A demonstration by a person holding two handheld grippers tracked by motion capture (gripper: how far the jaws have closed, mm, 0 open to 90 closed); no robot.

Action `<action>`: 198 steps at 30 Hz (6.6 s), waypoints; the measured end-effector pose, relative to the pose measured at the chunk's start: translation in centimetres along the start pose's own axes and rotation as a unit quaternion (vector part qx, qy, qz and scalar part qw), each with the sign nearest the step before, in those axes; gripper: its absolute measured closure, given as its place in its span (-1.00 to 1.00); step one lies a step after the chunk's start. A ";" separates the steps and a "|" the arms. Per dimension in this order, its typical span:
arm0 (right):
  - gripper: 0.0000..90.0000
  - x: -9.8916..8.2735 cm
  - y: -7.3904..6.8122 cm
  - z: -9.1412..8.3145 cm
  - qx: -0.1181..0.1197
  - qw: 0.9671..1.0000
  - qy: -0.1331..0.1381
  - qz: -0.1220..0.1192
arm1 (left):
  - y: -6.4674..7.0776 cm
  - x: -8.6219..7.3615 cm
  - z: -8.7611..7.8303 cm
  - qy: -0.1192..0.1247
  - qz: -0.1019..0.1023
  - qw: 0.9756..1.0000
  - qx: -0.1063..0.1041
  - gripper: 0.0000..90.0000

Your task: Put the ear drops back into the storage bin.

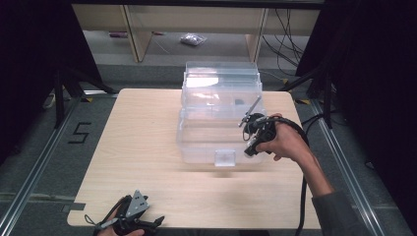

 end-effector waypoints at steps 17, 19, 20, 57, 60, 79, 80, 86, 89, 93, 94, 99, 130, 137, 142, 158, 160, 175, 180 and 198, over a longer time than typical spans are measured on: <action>0.34 0.3 4.3 0.4 -0.007 0.999 -0.011 0.041 | -0.1 0.0 0.0 -0.001 -0.003 1.000 0.000 -0.67; 0.34 0.3 4.8 0.6 -0.006 0.999 -0.014 0.048 | -0.1 0.0 0.0 -0.007 0.005 1.000 -0.001 -0.67; 0.34 0.3 4.8 0.6 -0.006 0.999 -0.014 0.048 | -0.1 0.0 0.0 -0.007 0.005 1.000 -0.001 -0.67; 0.34 -0.2 9.3 8.1 0.010 0.992 -0.078 0.103 | -0.5 0.1 -0.1 -0.022 0.020 0.999 -0.010 -0.67; 0.34 -0.2 9.4 8.1 0.005 0.991 -0.088 0.103 | -0.2 0.0 0.2 -0.003 -0.004 1.000 -0.012 -0.67; 0.34 -0.7 9.4 10.7 0.025 0.989 -0.087 0.116 | -0.5 0.1 -0.1 -0.027 0.020 0.999 -0.008 -0.67; 0.34 -0.7 9.4 10.7 0.025 0.989 -0.087 0.116 | -0.5 0.1 -0.1 -0.027 0.020 0.999 -0.008 -0.67; 0.34 -0.8 9.3 11.0 0.021 0.987 -0.094 0.128 | -0.2 0.0 0.1 -0.016 0.004 1.000 -0.015 -0.67; 0.34 -1.0 9.4 11.2 0.025 0.988 -0.093 0.122 | -0.4 0.0 0.0 -0.023 0.015 1.000 -0.011 -0.67; 0.34 -1.2 9.6 11.3 0.018 0.989 -0.098 0.112 | -0.3 0.0 0.1 -0.022 0.012 1.000 -0.011 -0.67; 0.34 -1.2 9.6 11.3 0.018 0.989 -0.098 0.112 | -0.4 0.0 0.0 -0.026 0.015 0.999 -0.011 -0.67; 0.34 -1.2 9.5 11.5 0.024 0.987 -0.102 0.122 | -0.3 0.0 0.1 -0.019 0.014 1.000 -0.014 -0.67; -0.25 -0.8 9.2 7.3 0.000 0.989 -0.012 0.147 | -0.1 0.0 0.3 -0.009 -0.008 1.000 -0.013 -0.67; -0.27 -0.9 8.7 6.4 -0.010 0.990 0.000 0.142 | -0.2 0.0 0.3 -0.010 -0.003 1.000 -0.010 -0.67; -0.30 -0.9 8.2 5.7 -0.014 0.990 0.018 0.142 | -0.2 0.0 0.3 -0.010 -0.004 1.000 -0.010 -0.67; -0.41 -1.4 6.1 4.1 -0.031 0.990 0.047 0.132 | -0.2 0.0 0.3 -0.011 -0.004 1.000 -0.009 -0.67; -0.41 -1.5 6.0 4.1 -0.031 0.989 0.050 0.132 | -0.2 0.0 0.3 -0.012 -0.002 1.000 -0.010 -0.67; -0.41 -2.0 3.2 3.1 -0.026 0.988 0.072 0.131 | -0.4 0.0 0.2 -0.023 0.011 1.000 -0.009 -0.67; -0.41 -2.4 2.7 3.0 -0.027 0.989 0.088 0.119 | -0.4 0.0 0.1 -0.025 0.012 1.000 -0.012 -0.67; -0.42 -4.2 1.2 3.0 -0.020 0.982 0.137 0.126 | -0.3 -0.1 0.2 -0.028 0.008 1.000 -0.010 -0.67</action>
Point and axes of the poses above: each handheld gripper's, and its own axes: z roughly forward along the jaws, x roughly out of its top, y roughly to its right, the point moved 2 cm from there along z, roughly forward along the jaws, and after that the axes turned 9 degrees about -z, right-handed, at the moved point
